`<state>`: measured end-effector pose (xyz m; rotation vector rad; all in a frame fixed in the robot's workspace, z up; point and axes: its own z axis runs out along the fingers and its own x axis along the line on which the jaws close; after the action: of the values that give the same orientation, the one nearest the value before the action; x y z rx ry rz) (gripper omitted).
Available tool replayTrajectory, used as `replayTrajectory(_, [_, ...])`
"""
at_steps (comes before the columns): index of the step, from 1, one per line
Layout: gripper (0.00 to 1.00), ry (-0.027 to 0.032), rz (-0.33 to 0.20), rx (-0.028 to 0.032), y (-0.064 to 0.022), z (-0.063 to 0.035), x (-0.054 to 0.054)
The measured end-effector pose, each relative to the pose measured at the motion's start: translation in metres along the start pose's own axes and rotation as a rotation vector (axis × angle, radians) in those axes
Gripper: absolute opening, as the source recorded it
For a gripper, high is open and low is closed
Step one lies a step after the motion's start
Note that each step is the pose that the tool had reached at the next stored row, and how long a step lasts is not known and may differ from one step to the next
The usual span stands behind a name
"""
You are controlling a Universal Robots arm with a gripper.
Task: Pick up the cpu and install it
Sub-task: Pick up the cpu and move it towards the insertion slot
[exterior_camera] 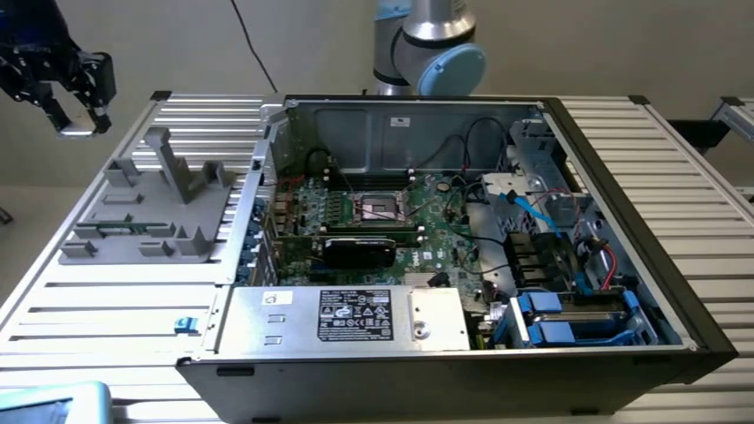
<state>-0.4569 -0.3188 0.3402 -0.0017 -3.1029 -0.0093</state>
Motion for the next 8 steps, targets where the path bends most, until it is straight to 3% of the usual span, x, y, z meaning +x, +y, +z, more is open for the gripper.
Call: replayTrajectory(8, [0.56, 0.0025, 0.000, 0.0018, 0.0002, -0.0333, -0.023])
